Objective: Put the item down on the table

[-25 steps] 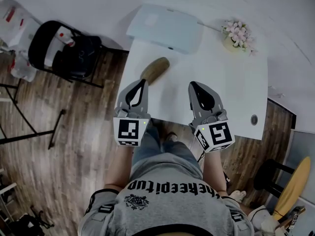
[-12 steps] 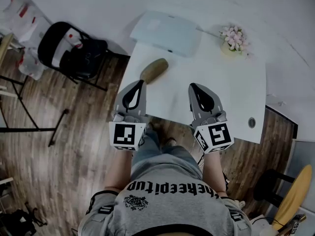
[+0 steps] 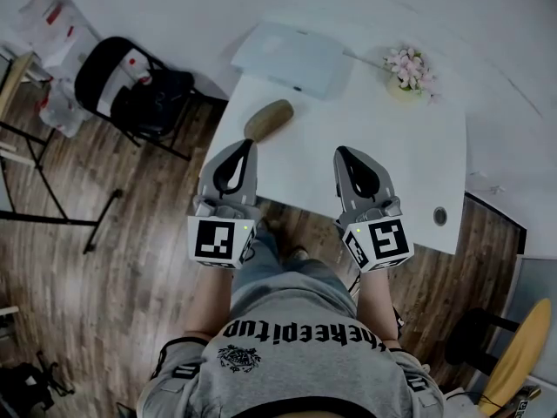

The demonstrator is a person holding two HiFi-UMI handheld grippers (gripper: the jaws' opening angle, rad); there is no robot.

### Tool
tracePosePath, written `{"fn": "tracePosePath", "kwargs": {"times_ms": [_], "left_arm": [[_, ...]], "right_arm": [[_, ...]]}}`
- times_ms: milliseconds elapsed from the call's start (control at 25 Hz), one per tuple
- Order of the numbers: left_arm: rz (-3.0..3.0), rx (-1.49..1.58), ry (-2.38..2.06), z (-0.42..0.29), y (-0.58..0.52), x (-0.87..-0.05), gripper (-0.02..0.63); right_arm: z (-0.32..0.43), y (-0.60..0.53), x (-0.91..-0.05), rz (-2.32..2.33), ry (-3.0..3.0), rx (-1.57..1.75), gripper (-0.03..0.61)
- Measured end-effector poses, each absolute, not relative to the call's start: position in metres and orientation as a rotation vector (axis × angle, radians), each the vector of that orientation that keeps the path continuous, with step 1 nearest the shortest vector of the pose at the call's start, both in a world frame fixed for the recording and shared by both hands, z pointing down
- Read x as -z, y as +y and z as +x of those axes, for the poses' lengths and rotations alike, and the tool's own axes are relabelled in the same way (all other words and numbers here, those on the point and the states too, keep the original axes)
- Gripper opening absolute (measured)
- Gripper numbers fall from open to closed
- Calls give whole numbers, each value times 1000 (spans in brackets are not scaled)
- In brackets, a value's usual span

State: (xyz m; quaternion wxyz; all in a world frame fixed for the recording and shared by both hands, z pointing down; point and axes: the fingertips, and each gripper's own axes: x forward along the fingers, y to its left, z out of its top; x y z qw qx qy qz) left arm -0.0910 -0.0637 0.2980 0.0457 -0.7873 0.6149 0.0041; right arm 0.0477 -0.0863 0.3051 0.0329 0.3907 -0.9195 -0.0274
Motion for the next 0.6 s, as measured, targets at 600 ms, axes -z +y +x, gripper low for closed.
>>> {"fn": "tracePosePath", "kwargs": {"times_ms": [600], "left_arm": [[-2358, -15, 1874, -73, -36, -288, 12]], "right_arm": [[61, -64, -299, 1172, -2870, 117, 2]]}}
